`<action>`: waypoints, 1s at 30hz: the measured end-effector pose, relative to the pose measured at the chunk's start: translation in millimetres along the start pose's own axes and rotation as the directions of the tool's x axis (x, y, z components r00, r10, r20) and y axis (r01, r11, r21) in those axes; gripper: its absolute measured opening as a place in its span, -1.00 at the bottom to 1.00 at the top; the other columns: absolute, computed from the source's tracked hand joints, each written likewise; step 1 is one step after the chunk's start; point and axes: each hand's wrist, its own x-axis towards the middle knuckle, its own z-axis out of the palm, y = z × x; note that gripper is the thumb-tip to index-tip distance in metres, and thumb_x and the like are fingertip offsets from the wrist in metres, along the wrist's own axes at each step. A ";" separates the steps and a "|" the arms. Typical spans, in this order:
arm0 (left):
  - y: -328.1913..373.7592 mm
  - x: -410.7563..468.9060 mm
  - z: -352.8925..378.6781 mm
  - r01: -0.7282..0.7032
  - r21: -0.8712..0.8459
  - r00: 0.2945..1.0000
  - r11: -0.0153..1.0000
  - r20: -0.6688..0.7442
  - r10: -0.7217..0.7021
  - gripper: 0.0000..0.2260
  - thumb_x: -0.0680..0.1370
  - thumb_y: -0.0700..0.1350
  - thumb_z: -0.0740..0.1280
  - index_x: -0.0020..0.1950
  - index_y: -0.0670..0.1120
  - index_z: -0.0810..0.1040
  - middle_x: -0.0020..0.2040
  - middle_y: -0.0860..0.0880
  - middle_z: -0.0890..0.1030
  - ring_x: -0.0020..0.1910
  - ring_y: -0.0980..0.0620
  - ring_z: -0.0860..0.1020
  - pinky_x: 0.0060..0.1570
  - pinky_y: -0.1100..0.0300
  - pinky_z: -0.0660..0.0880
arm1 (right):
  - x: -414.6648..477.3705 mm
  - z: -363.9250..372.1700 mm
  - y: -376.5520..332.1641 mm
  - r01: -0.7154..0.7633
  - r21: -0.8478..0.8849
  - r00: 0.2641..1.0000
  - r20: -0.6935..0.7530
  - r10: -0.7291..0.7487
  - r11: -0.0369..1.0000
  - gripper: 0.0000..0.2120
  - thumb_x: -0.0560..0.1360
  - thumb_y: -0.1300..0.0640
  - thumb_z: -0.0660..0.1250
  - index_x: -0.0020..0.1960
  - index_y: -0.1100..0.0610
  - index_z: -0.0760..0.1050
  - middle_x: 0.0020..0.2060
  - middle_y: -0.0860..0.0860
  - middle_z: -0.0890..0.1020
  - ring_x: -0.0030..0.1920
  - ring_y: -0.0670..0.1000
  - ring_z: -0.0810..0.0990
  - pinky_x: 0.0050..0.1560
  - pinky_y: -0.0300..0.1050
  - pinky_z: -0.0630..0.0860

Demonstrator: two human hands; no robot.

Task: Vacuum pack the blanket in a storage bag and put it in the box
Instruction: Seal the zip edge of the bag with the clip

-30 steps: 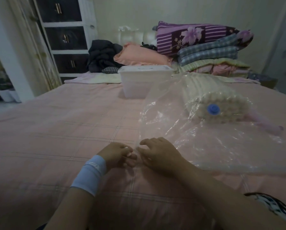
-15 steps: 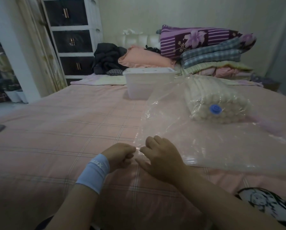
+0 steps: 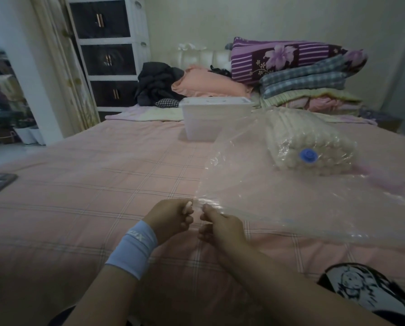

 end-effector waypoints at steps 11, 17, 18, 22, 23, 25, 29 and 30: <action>-1.2 -1.6 -7.1 0.014 -0.205 1.000 0.979 -0.019 -0.018 -0.89 0.60 -0.25 0.27 0.05 -0.23 0.57 -0.12 -0.14 0.63 -0.12 0.00 0.61 -0.26 0.27 0.62 | 13.8 -0.9 -4.5 0.103 -0.074 0.985 0.143 -0.092 0.992 -0.83 0.56 0.20 0.40 -0.06 0.33 0.64 -0.27 0.14 0.67 -0.41 0.05 0.59 -0.40 -0.09 0.57; -0.9 1.4 -8.7 -0.012 -0.127 0.999 0.992 -0.051 0.006 -0.87 0.59 -0.21 0.29 0.08 -0.22 0.58 -0.13 -0.11 0.61 -0.22 0.06 0.61 -0.23 0.27 0.63 | 18.1 -3.6 -4.0 0.121 -0.102 0.985 0.138 -0.106 0.987 -0.86 0.54 0.21 0.42 -0.09 0.31 0.65 -0.31 0.14 0.66 -0.36 0.08 0.63 -0.34 -0.06 0.59; -1.1 1.6 -8.6 -0.017 -0.112 0.998 0.994 -0.054 0.011 -0.87 0.59 -0.21 0.30 0.07 -0.22 0.58 -0.12 -0.11 0.61 -0.22 0.05 0.61 -0.23 0.27 0.63 | 18.8 -4.4 -3.7 0.119 -0.104 0.986 0.133 -0.105 0.987 -0.87 0.53 0.21 0.43 -0.09 0.30 0.65 -0.32 0.13 0.66 -0.36 0.08 0.63 -0.33 -0.05 0.59; -1.3 1.7 -8.3 -0.032 -0.045 0.998 0.999 -0.061 0.029 -0.86 0.57 -0.23 0.33 0.09 -0.25 0.57 -0.12 -0.12 0.60 -0.24 0.05 0.62 -0.26 0.27 0.62 | 18.4 -4.9 -3.5 0.105 -0.098 0.987 0.129 -0.092 0.990 -0.90 0.53 0.24 0.42 -0.11 0.28 0.64 -0.35 0.13 0.64 -0.37 0.07 0.63 -0.34 -0.07 0.59; -1.1 1.7 -8.1 -0.032 -0.032 0.998 0.999 -0.061 0.030 -0.84 0.56 -0.24 0.33 0.11 -0.26 0.57 -0.12 -0.13 0.60 -0.26 0.06 0.62 -0.27 0.27 0.61 | 17.3 -4.2 -3.8 0.099 -0.088 0.988 0.131 -0.087 0.991 -0.90 0.53 0.25 0.41 -0.12 0.29 0.64 -0.36 0.12 0.63 -0.38 0.07 0.63 -0.35 -0.08 0.60; -0.9 1.7 -7.5 -0.030 -0.028 0.998 0.999 -0.057 0.029 -0.84 0.57 -0.24 0.33 0.11 -0.27 0.56 -0.14 -0.13 0.59 -0.29 0.07 0.63 -0.30 0.28 0.60 | 15.4 -2.9 -4.4 0.079 -0.054 0.989 0.128 -0.071 0.995 -0.87 0.54 0.26 0.39 -0.14 0.30 0.62 -0.38 0.11 0.62 -0.40 0.06 0.63 -0.35 -0.08 0.61; -1.1 1.0 -5.3 -0.043 -0.045 0.998 0.998 -0.056 0.041 -0.91 0.57 -0.26 0.32 0.02 -0.26 0.57 -0.19 -0.11 0.60 -0.29 0.07 0.63 -0.31 0.29 0.60 | 15.3 -1.9 -6.4 0.080 -0.023 0.992 0.099 -0.077 0.997 -0.79 0.56 0.23 0.38 -0.19 0.33 0.61 -0.41 0.11 0.63 -0.42 0.06 0.63 -0.31 -0.05 0.64; -1.3 1.2 -5.2 -0.049 -0.050 0.997 0.998 -0.058 0.046 -0.91 0.57 -0.26 0.32 0.02 -0.26 0.57 -0.19 -0.12 0.61 -0.29 0.07 0.64 -0.31 0.29 0.60 | 15.5 -2.0 -6.6 0.086 -0.020 0.992 0.099 -0.084 0.996 -0.78 0.57 0.22 0.38 -0.19 0.33 0.61 -0.40 0.11 0.64 -0.41 0.06 0.63 -0.31 -0.05 0.64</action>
